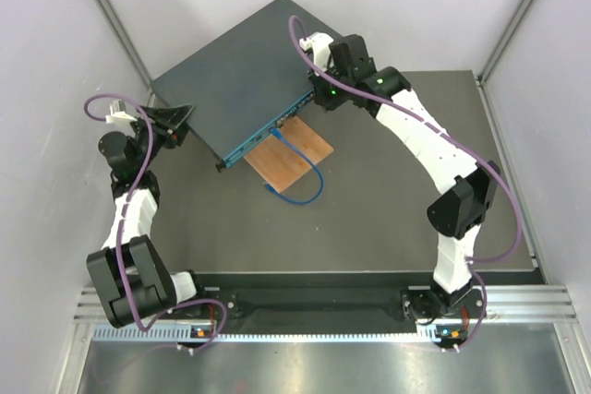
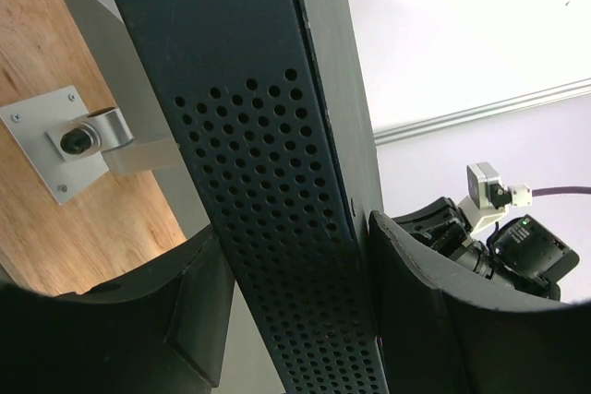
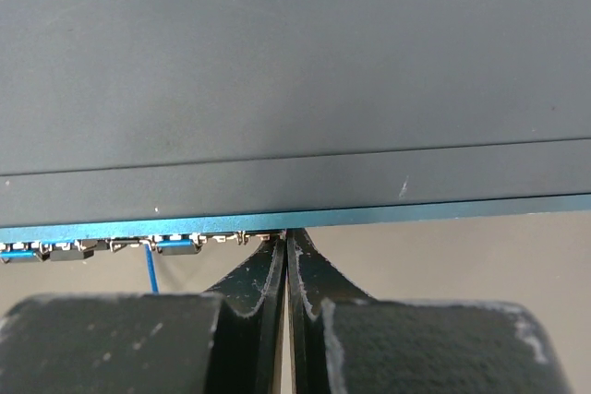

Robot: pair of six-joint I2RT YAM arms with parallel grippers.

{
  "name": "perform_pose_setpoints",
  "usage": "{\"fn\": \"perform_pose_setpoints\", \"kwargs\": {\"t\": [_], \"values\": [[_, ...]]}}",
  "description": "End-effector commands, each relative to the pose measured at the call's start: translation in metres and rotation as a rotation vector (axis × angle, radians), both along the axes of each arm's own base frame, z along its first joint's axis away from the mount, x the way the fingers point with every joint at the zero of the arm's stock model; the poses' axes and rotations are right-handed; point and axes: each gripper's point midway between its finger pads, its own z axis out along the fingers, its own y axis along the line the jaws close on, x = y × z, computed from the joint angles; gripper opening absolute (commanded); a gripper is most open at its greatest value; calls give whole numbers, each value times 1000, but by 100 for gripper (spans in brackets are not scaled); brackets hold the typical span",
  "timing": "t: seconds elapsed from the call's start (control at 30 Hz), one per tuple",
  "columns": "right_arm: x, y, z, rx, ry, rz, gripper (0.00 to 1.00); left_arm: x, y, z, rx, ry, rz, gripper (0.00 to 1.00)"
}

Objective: Insert the plug into the switch port

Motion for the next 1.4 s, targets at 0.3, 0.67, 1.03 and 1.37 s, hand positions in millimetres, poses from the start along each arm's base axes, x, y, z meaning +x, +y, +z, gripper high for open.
{"fn": "perform_pose_setpoints", "kwargs": {"t": [0.3,0.67,1.03,1.37], "values": [[20,61,90,285,-287,69,0,-1,-40,-19,174,-38,-165,1],[-10,0,76,186,-275,51,15,-2,-24,-12,186,-22,-106,49],[-29,-74,41,121,-215,-11,76,-27,25,-34,153,82,29,99],[-51,-153,15,134,-129,-110,100,-70,79,-55,338,319,103,99]]}}
